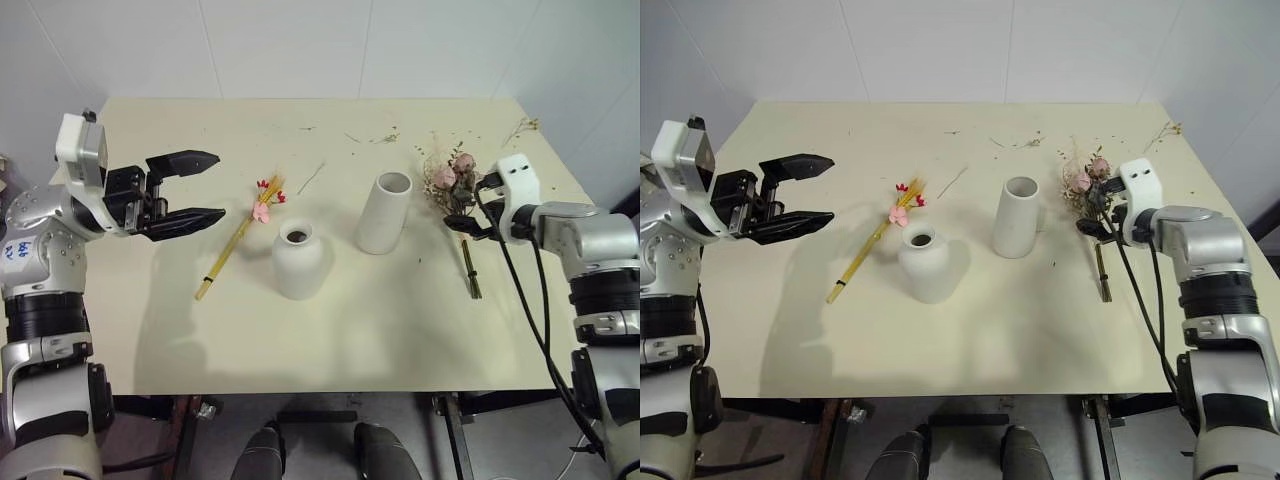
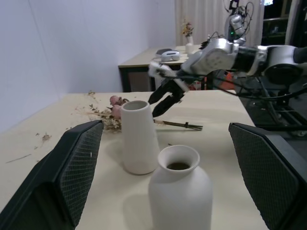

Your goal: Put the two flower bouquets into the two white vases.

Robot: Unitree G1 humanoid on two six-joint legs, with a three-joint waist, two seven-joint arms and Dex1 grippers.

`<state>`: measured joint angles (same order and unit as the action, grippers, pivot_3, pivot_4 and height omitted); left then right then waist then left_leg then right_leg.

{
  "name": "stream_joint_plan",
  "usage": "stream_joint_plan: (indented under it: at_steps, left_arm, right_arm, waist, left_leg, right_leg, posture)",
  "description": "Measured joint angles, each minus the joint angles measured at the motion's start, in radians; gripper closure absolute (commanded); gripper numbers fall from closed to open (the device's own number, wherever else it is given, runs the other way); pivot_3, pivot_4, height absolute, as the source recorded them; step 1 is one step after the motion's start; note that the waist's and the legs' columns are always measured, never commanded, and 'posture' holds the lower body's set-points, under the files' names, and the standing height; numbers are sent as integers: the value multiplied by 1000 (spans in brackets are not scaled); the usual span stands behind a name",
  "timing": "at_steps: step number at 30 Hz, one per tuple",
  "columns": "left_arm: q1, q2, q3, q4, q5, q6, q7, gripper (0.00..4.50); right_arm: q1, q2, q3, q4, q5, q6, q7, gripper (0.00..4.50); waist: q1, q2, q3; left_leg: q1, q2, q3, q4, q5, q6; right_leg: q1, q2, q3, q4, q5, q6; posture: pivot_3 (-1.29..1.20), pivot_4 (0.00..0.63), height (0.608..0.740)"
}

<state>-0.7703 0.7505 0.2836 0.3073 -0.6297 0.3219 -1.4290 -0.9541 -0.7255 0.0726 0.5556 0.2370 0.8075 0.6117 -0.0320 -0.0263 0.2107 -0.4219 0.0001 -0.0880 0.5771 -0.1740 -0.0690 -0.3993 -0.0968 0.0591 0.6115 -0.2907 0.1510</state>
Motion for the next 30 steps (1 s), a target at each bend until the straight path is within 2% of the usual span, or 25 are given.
stream_joint_plan:
  at_steps: [9, 12, 23, 30]
  left_arm:
    - [51, 30, 41, -83, -32, 41, 45, 36]
    - [51, 31, 41, -96, -33, 43, 52, 0]
    - [36, 31, 29, -88, -32, 38, 54, 0]
    - [2, 31, 4, -47, -29, 34, 45, 0]
  right_arm:
    - [-41, 44, 22, 119, -74, -6, 22, 0]
    - [-41, 71, 22, 161, -84, -21, 25, 601]
    - [-53, 91, -25, 217, -102, -72, -2, 4385]
    - [-113, 128, -173, 215, -68, -206, -103, 4465]
  waist:
    - [-2, 0, 0]
    - [-4, 0, 0]
    - [-7, 0, 0]
    - [-20, 0, 0]
  left_leg:
    - [0, 0, 0, 2, 0, 0]
    - [0, 0, 0, 2, 0, 0]
    - [1, 0, 0, 2, 0, 0]
    - [0, 0, 0, 2, 0, -1]
  right_leg:
    - [0, 0, 0, 3, 0, 0]
    - [0, 0, 0, 4, 0, 0]
    - [0, 0, 0, 4, 0, 0]
    - [0, 0, 0, 4, 0, 0]
  posture:
    - [0, 150, 740]
    - [0, 150, 740]
    - [0, 150, 740]
    - [0, 150, 740]
